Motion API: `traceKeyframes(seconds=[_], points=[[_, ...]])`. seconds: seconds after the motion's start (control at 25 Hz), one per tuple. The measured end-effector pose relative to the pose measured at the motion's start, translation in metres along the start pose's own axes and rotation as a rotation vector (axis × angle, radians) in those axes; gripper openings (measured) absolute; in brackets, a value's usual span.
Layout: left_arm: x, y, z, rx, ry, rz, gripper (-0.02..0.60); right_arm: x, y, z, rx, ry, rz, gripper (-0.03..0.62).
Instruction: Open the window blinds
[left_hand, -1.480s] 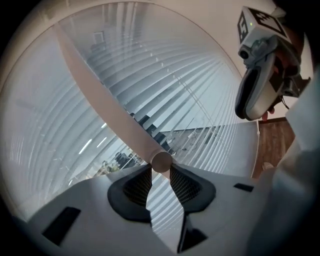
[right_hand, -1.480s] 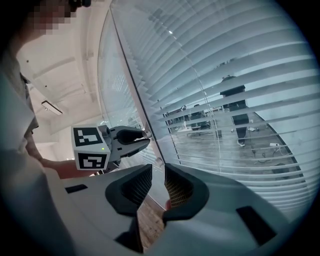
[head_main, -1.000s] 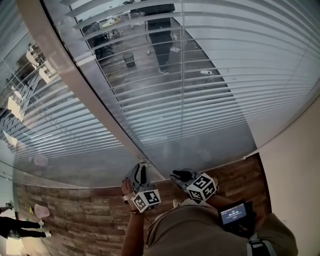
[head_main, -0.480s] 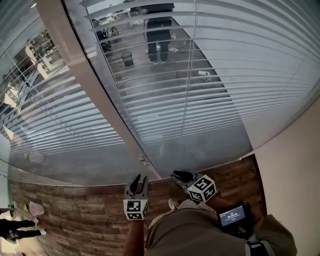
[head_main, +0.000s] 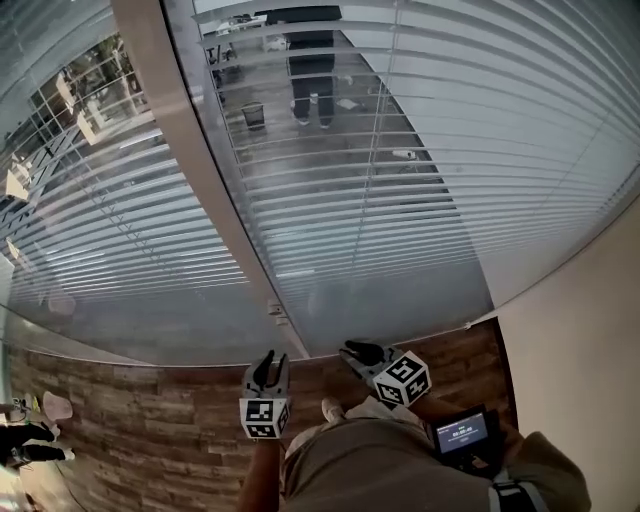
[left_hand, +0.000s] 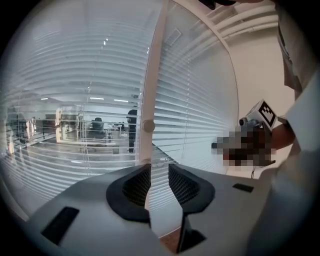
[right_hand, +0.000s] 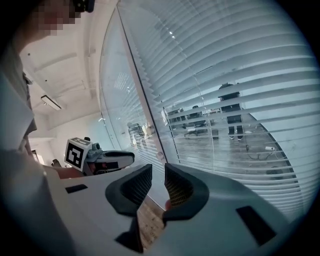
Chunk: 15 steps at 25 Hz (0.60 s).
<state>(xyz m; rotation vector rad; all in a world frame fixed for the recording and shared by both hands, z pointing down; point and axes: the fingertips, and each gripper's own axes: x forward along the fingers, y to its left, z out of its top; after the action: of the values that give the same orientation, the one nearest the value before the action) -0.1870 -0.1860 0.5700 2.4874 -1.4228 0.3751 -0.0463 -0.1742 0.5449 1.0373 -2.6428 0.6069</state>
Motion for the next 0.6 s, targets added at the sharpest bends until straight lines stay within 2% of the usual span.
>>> traceKeyframes(seconds=[0.28,0.6], points=[[-0.002,-0.031,0.007,-0.020,0.013,-0.016,0.107,-0.026,-0.005,0.016,-0.014,-0.039,0.008,0.087],[-0.026,-0.101,0.018,-0.014,0.034,-0.022,0.107,-0.096,0.003,0.009,0.010,-0.043,0.008,0.087]])
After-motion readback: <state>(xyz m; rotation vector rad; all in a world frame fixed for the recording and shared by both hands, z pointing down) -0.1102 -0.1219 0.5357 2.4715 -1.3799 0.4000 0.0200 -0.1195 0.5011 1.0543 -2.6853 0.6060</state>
